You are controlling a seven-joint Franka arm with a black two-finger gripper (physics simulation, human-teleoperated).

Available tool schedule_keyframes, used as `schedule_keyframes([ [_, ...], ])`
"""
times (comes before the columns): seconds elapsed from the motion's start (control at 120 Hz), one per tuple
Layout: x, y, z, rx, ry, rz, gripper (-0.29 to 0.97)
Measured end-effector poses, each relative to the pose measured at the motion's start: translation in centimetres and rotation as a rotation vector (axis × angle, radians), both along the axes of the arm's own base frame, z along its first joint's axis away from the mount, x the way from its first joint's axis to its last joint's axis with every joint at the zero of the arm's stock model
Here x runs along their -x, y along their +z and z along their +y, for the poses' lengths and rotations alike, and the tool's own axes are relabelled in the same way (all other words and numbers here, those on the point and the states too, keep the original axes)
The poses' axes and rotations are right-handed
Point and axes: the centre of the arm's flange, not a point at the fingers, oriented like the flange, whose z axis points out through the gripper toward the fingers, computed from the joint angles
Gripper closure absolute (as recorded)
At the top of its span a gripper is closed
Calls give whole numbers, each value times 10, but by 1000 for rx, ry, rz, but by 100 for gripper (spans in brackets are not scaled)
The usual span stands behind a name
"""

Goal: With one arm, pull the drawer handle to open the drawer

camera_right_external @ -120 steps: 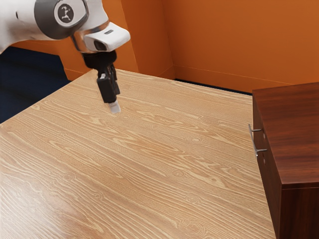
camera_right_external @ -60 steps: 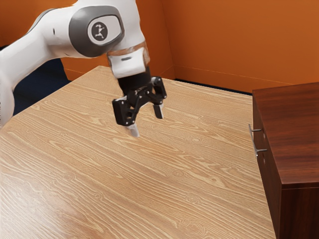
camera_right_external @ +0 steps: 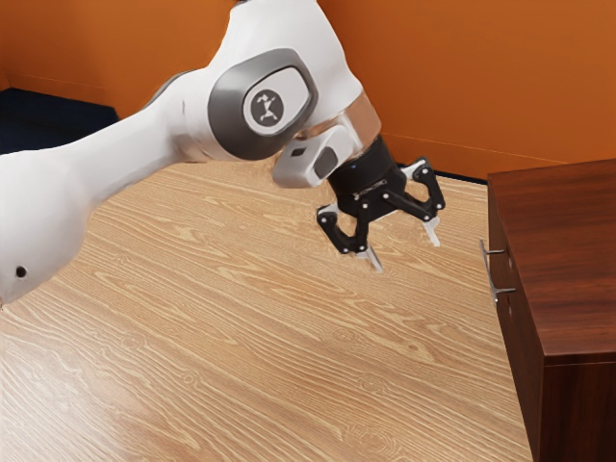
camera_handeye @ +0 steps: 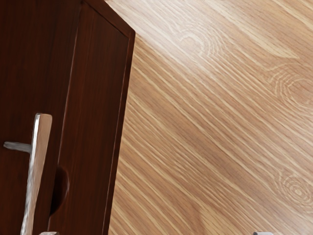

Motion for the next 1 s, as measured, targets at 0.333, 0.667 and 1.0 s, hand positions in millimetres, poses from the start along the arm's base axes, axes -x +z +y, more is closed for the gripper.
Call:
schedule_keyframes([
  [0.333,-30,-18,-25,85,-205,-184,37],
  [0.667,-45,-48,-29,160,-285,-230,44],
  [1.0,-54,-79,-33,168,-346,-229,55],
])
